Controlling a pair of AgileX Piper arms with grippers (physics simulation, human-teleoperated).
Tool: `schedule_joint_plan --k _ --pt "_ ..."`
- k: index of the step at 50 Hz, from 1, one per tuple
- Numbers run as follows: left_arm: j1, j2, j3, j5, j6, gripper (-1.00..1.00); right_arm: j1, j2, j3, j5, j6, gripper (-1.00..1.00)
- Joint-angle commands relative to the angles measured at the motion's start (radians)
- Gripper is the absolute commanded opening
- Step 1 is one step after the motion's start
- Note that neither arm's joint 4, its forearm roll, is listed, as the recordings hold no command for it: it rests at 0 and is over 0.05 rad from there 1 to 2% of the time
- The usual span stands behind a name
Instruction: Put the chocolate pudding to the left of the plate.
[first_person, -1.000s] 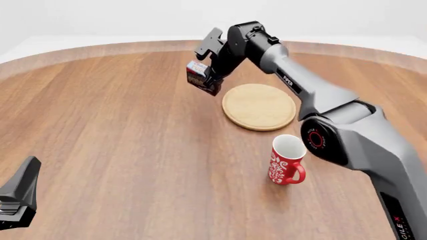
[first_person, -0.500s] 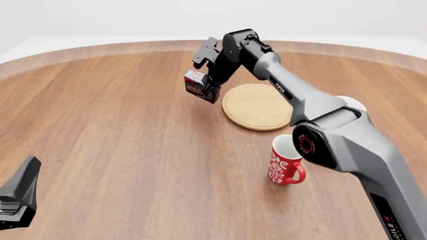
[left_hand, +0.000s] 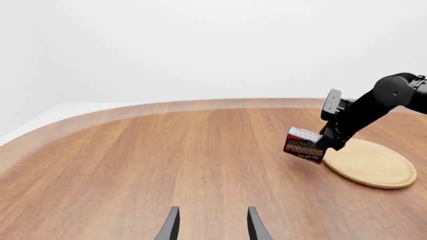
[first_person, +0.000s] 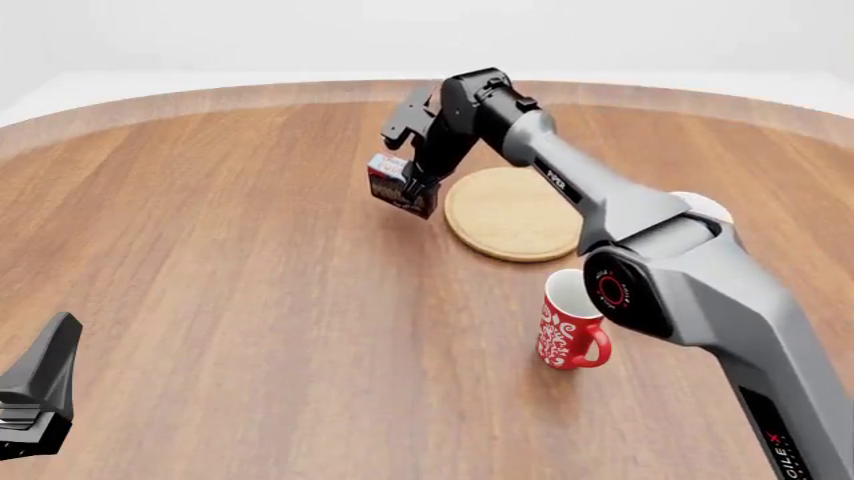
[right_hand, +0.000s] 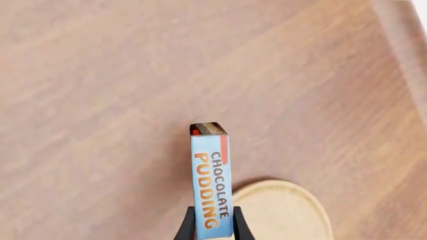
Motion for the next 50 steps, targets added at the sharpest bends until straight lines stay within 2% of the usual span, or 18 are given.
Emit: schedule_joint_plan --k 1,14,25,26,30,38,50 --pt "0.000 0.000 0.000 0.000 0.000 1.00 0.003 0.006 -0.001 0.004 0.015 -1.00" --pt "0.000 0.000 0.000 0.000 0.000 1.00 0.009 0.004 0.041 -0.020 0.015 -1.00" --pt "0.000 0.000 0.000 0.000 0.000 1.00 0.002 0.038 -0.005 0.010 0.006 -1.00" --pt "0.000 0.000 0.000 0.000 0.000 1.00 0.006 0.029 0.007 0.006 0.008 1.00" --pt "0.000 0.000 0.000 0.000 0.000 1.00 0.023 -0.025 0.092 -0.033 0.025 1.00" --pt "0.000 0.000 0.000 0.000 0.000 1.00 0.013 -0.036 0.099 -0.043 0.025 1.00" --pt "0.000 0.000 0.000 0.000 0.000 1.00 0.013 -0.111 0.191 -0.073 0.024 1.00"
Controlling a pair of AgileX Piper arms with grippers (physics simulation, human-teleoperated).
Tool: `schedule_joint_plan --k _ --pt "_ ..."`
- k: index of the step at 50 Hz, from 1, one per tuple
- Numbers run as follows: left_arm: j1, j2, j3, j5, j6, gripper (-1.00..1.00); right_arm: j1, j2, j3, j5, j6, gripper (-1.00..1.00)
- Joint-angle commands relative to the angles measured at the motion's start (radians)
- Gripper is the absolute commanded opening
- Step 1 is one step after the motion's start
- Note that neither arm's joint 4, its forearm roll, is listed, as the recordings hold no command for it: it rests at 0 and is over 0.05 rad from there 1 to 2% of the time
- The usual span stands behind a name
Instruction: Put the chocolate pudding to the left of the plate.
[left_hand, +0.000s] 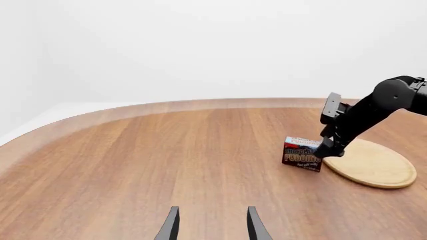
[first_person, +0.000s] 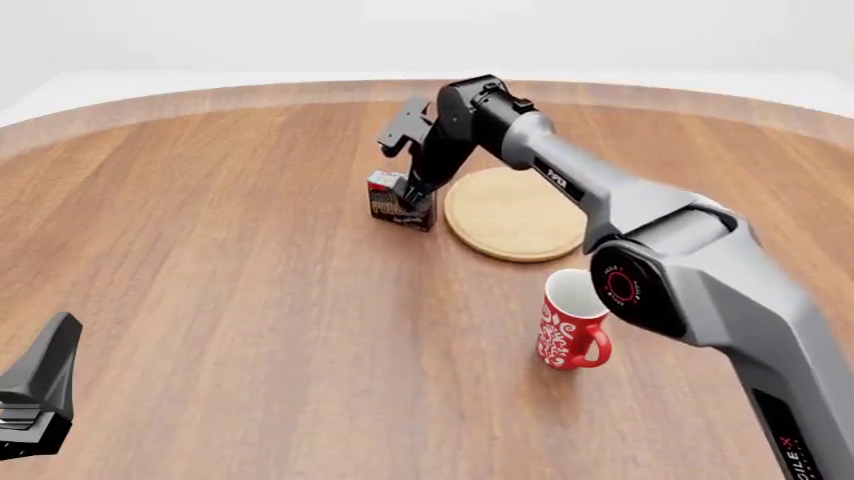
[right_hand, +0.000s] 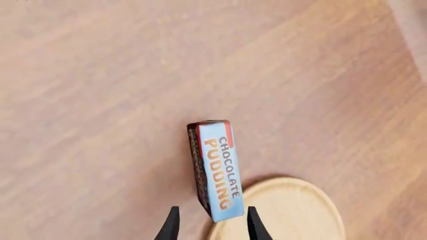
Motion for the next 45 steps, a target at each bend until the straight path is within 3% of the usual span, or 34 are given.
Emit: schedule_joint_plan --k 1,13,28,41,45 --pt "0.000 0.000 0.000 0.000 0.000 1.00 -0.001 -0.070 0.081 -0.026 0.002 1.00" --pt "0.000 0.000 0.000 0.000 0.000 1.00 -0.001 -0.299 0.391 -0.166 0.026 1.00" --pt "0.000 0.000 0.000 0.000 0.000 1.00 0.084 -0.633 0.723 -0.359 0.144 1.00" --pt "0.000 0.000 0.000 0.000 0.000 1.00 0.114 -0.850 0.935 -0.511 0.231 1.00" --pt "0.000 0.000 0.000 0.000 0.000 1.00 0.088 -0.887 0.971 -0.554 0.256 1.00"
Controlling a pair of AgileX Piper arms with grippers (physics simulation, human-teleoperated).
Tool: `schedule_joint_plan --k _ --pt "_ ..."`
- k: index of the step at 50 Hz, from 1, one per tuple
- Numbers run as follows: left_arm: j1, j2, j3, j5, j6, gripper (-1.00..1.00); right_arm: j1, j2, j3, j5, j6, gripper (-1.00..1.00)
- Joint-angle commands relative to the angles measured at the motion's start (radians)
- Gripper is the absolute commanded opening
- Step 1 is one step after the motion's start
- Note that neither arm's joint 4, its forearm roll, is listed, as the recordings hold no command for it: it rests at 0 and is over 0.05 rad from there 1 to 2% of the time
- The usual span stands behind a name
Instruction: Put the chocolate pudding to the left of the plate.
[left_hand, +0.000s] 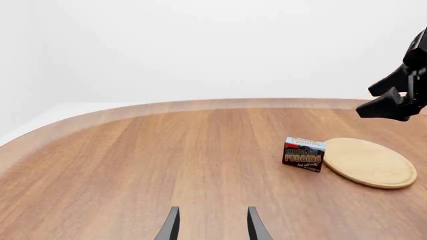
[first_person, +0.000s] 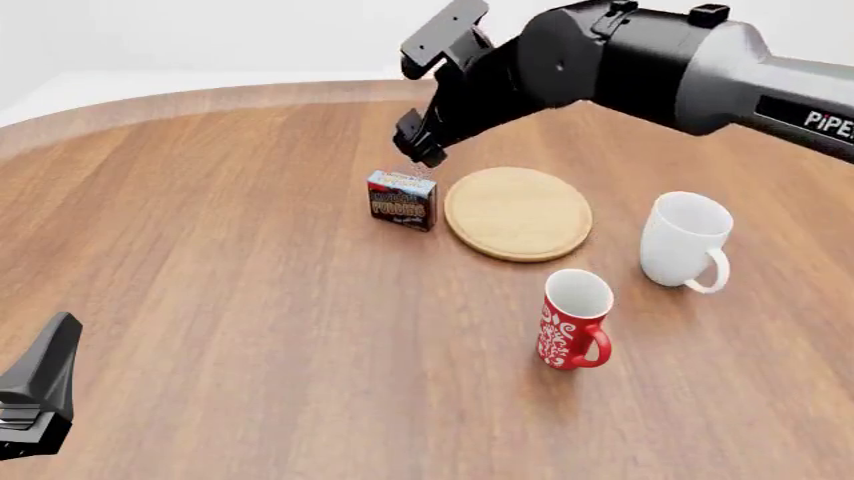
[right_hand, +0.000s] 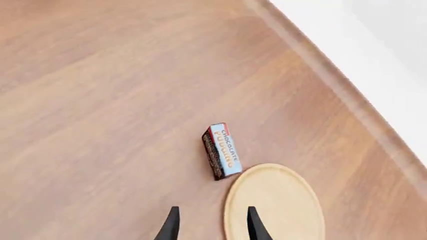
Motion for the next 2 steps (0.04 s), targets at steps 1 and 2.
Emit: schedule_joint_plan --k 1,2 --pt "0.000 0.000 0.000 0.000 0.000 1.00 0.003 -0.165 0.167 -0.124 0.075 1.00" --pt "0.000 0.000 0.000 0.000 0.000 1.00 0.009 -0.182 0.185 -0.134 0.088 1.00"
